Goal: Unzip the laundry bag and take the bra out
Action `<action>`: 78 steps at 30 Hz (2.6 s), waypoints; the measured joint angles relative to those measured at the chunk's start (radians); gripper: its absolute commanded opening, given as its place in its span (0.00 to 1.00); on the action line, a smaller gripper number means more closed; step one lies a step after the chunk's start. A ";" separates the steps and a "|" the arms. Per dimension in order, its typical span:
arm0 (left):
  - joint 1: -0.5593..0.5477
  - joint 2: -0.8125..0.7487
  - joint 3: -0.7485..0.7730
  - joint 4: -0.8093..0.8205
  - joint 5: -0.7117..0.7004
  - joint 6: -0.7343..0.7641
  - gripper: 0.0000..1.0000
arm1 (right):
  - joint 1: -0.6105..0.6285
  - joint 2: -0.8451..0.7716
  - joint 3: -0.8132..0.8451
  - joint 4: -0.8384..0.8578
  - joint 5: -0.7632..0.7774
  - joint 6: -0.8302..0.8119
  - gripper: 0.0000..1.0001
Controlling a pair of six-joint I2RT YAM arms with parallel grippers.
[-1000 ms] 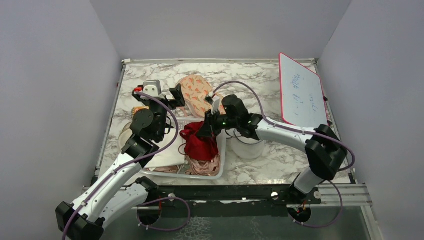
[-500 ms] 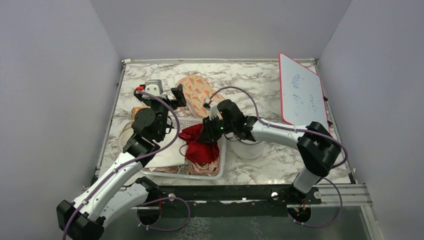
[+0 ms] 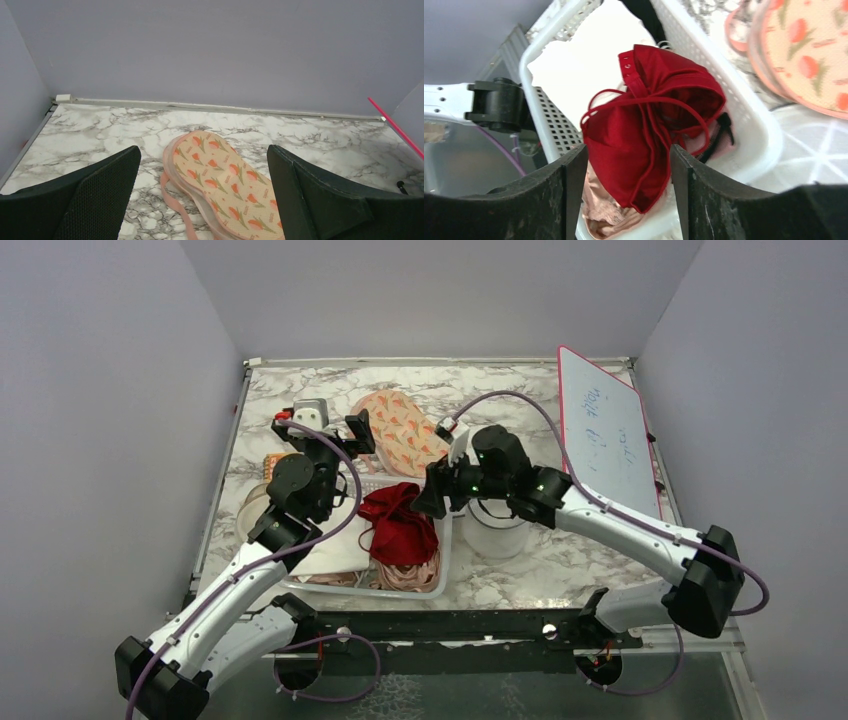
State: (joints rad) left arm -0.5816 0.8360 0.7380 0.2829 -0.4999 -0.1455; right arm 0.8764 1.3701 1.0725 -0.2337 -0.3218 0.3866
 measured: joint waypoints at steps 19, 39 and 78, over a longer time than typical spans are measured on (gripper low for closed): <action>0.000 0.025 0.000 -0.017 0.040 -0.035 0.93 | 0.000 -0.233 -0.193 -0.348 0.397 0.106 0.65; -0.003 0.038 0.000 -0.024 0.044 -0.040 0.93 | -0.112 -0.445 -0.314 -0.644 0.822 0.512 0.65; -0.010 0.049 0.000 -0.026 0.069 -0.047 0.94 | -0.200 0.515 0.333 -0.364 0.826 0.364 0.53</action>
State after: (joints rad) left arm -0.5915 0.8848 0.7383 0.2569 -0.4313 -0.1928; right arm 0.6769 1.8854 1.4059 -0.5976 0.5037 0.7509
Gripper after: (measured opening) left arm 0.936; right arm 0.559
